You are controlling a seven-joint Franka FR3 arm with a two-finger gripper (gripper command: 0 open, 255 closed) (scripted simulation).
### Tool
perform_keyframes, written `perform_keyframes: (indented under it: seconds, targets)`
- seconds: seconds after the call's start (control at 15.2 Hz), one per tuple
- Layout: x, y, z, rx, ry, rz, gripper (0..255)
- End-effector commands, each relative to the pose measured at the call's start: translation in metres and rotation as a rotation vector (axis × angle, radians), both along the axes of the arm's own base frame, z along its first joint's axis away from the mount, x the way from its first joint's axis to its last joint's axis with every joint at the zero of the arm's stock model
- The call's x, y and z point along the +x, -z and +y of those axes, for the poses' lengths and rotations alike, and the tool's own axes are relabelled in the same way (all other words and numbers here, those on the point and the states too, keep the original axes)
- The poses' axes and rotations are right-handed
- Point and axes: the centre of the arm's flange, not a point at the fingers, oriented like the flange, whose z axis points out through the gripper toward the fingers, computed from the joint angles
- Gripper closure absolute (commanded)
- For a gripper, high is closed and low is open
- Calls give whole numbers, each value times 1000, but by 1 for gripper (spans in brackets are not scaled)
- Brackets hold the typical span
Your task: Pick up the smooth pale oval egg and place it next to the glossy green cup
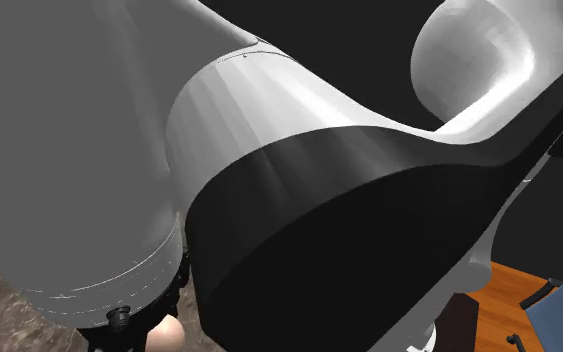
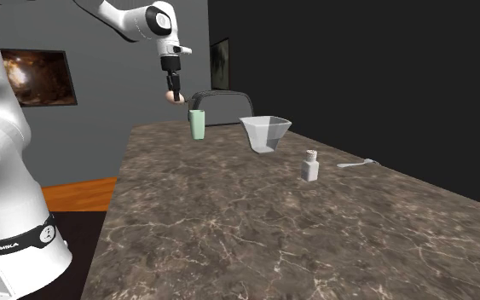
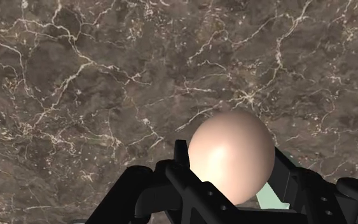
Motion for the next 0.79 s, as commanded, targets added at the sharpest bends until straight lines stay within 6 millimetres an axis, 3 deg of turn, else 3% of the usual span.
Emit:
perform_keyframes:
  seconds: [0.0,0.73]
  targets:
    - [-1,10,0,1,0,0,255]
    - [-1,68,0,1,0,0,255]
